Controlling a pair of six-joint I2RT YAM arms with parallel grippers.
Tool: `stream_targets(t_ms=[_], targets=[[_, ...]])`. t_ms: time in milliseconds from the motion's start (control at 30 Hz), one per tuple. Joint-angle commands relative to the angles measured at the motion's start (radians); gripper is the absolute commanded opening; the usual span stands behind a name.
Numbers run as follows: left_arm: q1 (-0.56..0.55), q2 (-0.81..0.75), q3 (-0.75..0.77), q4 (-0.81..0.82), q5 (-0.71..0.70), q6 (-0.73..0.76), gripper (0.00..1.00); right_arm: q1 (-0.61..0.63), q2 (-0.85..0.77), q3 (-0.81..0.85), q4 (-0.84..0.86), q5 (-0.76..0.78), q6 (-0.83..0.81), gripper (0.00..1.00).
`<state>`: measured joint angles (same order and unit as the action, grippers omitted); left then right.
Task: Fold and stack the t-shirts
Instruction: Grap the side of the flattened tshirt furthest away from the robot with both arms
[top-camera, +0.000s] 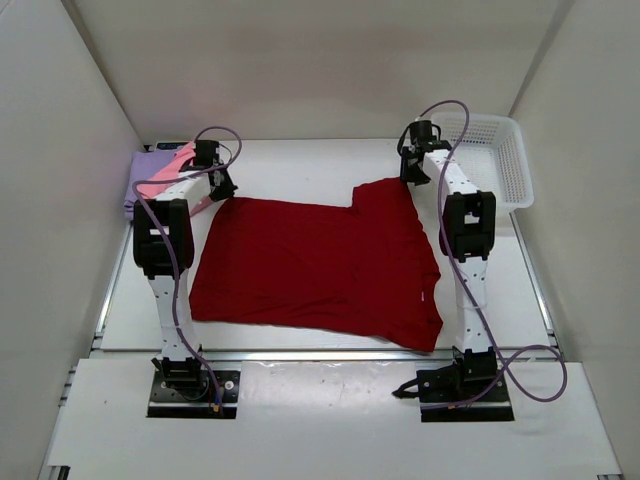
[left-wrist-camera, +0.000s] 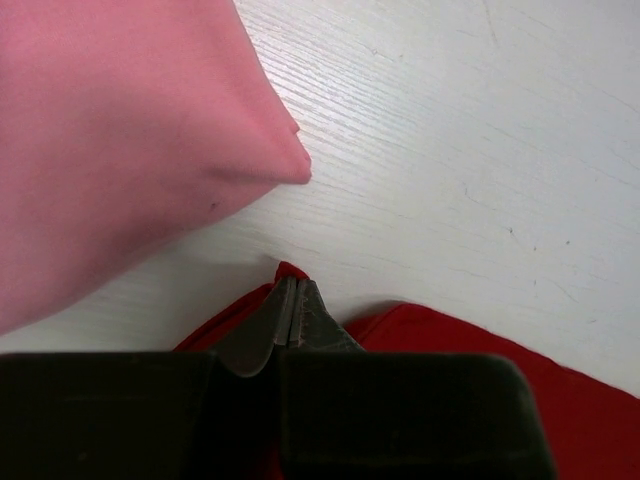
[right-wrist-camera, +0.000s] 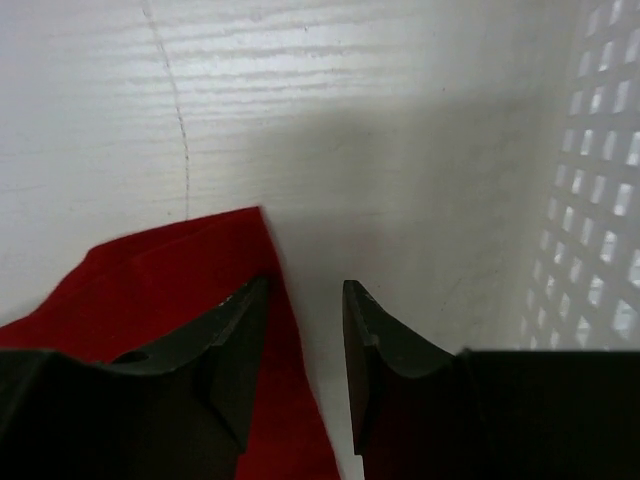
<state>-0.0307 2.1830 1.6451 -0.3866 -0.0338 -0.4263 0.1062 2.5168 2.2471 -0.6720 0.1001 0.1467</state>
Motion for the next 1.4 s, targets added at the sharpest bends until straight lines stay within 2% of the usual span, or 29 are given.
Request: stream_targets(t_ms=[0, 200, 300, 533, 867, 1000, 1133, 1267, 1367], targets=[[-0.006, -0.071, -0.013, 0.020, 0.017, -0.005, 0.00, 0.018, 0.039, 0.054, -0.038, 0.021, -0.035, 0.34], [-0.005, -0.078, -0.025, 0.029, 0.018, -0.006, 0.00, 0.024, 0.062, 0.077, -0.015, -0.036, -0.009, 0.41], [-0.008, -0.078, -0.028, 0.028, 0.017, -0.005, 0.00, -0.002, 0.065, 0.086, 0.011, -0.124, 0.005, 0.42], [-0.009, -0.078, -0.030, 0.038, 0.015, -0.008, 0.00, -0.028, 0.074, 0.100, -0.024, -0.220, 0.014, 0.33], [0.000, -0.075, -0.019, 0.034, 0.003, 0.000, 0.00, -0.045, 0.094, 0.105, 0.020, -0.289, 0.044, 0.34], [-0.008, -0.077, -0.024, 0.034, -0.003, 0.007, 0.00, -0.053, 0.102, 0.102, 0.018, -0.333, 0.048, 0.29], [-0.005, -0.078, -0.028, 0.038, 0.002, -0.003, 0.00, -0.054, 0.105, 0.100, 0.006, -0.359, 0.056, 0.19], [-0.015, -0.080, -0.036, 0.035, 0.003, 0.001, 0.00, -0.059, 0.111, 0.129, -0.008, -0.362, 0.063, 0.00], [-0.021, -0.083, -0.034, 0.035, -0.006, 0.007, 0.00, -0.054, 0.094, 0.155, -0.015, -0.356, 0.067, 0.00]])
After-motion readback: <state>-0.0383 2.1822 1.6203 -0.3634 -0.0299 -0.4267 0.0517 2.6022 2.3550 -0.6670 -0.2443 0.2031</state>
